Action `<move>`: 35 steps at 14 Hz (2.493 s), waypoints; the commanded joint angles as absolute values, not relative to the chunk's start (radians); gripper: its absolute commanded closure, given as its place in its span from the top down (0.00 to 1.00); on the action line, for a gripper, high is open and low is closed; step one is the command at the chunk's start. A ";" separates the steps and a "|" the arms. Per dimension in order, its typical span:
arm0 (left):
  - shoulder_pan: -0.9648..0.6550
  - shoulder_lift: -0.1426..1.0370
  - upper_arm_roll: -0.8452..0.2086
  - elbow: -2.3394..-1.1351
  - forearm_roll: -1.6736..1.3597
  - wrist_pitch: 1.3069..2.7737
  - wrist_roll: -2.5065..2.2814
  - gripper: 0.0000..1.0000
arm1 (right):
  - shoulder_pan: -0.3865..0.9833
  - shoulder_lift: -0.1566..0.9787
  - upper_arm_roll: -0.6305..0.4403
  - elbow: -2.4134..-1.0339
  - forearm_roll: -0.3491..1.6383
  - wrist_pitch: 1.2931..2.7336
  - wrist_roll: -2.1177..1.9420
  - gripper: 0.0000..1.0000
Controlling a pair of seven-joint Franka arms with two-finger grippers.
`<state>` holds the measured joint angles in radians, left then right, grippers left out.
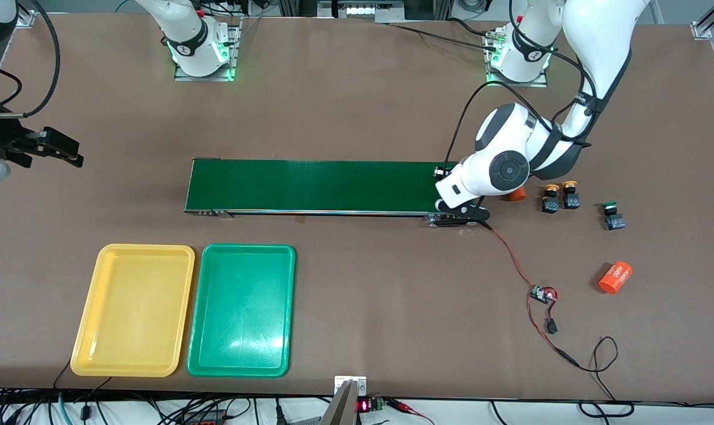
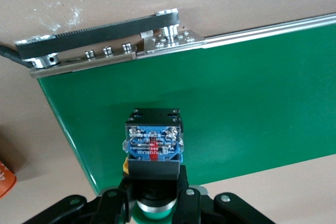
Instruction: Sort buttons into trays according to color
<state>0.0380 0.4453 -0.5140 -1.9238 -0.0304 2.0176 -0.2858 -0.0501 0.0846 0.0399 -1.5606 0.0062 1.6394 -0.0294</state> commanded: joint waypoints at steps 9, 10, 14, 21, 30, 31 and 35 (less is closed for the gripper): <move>0.057 0.485 -0.517 -1.788 -0.006 1.929 -0.360 1.00 | -0.054 0.075 0.043 -1.572 0.042 1.643 -0.019 1.00; 0.067 0.486 -0.515 -1.675 -0.006 1.804 -0.356 1.00 | -0.054 0.074 0.043 -1.569 -0.001 1.637 -0.073 1.00; 0.145 0.497 -0.511 -1.491 -0.006 1.637 -0.347 1.00 | -0.061 0.075 0.038 -1.569 0.053 1.638 -0.025 1.00; 0.359 0.644 -0.497 -1.528 0.071 1.716 -0.347 1.00 | -0.063 0.066 0.035 -1.569 -0.020 1.602 -0.064 1.00; 0.442 0.515 -0.506 -1.828 0.072 1.885 -0.311 1.00 | -0.089 0.074 0.034 -1.569 0.072 1.624 -0.012 1.00; 0.442 0.514 -0.506 -1.842 0.072 1.885 -0.299 1.00 | -0.086 0.074 0.034 -1.569 0.069 1.624 -0.015 1.00; 0.439 0.463 -0.508 -1.929 0.069 1.922 -0.273 1.00 | -0.077 0.080 0.040 -1.569 -0.003 1.628 -0.020 1.00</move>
<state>0.4256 0.5367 -0.4970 -1.8373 0.0498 1.8831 -0.2956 -0.0829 0.0854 0.0314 -1.5608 0.0433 1.6200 -0.0205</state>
